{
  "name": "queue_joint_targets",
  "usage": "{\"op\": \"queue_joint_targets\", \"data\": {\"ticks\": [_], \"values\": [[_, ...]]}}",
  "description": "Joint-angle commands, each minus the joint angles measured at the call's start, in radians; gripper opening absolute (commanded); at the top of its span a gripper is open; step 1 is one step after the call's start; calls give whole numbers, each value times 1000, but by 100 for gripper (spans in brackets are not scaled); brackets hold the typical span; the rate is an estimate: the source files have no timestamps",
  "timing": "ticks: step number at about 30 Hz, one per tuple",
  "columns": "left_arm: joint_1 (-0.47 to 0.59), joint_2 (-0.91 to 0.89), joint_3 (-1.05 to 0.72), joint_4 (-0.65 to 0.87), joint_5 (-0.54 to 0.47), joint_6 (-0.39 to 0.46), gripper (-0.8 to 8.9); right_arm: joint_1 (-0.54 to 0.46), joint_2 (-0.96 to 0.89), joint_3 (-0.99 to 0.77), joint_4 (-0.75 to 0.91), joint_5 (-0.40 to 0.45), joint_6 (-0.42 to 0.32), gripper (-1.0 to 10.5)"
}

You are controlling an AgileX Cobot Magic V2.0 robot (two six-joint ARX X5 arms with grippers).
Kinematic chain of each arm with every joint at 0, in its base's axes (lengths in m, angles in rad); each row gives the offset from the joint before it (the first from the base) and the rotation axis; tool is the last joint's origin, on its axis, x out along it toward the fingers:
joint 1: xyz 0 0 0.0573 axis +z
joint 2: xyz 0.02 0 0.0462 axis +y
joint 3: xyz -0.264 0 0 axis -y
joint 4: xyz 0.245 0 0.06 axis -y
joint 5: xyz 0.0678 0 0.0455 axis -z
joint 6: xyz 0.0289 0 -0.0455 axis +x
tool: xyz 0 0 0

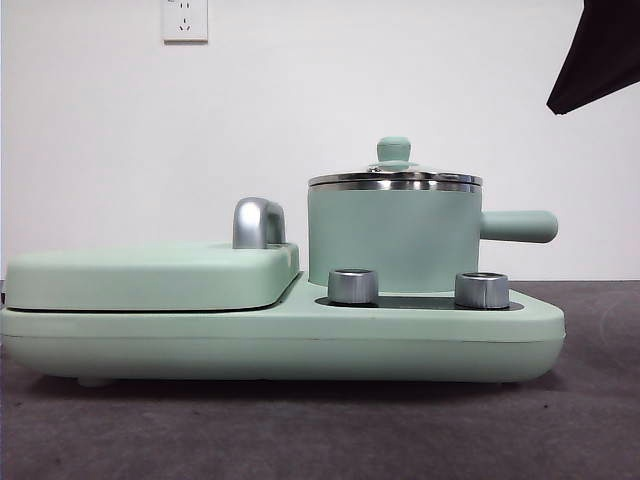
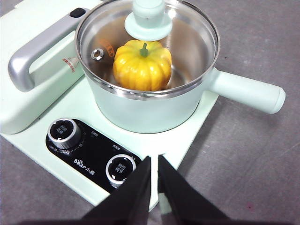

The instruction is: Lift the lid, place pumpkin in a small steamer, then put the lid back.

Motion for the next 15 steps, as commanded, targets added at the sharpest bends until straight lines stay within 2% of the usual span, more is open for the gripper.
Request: {"op": "queue_joint_targets", "data": {"ticks": [1, 5, 15], "values": [[10, -13, -19, -52, -28, 3, 7, 6, 6, 5, 12, 0, 10, 19], [12, -13, -19, -103, -32, 7, 7, 6, 6, 5, 12, 1, 10, 19], [11, -13, -19, -104, -31, -8, 7, 6, 6, 5, 12, 0, 10, 19]]}}
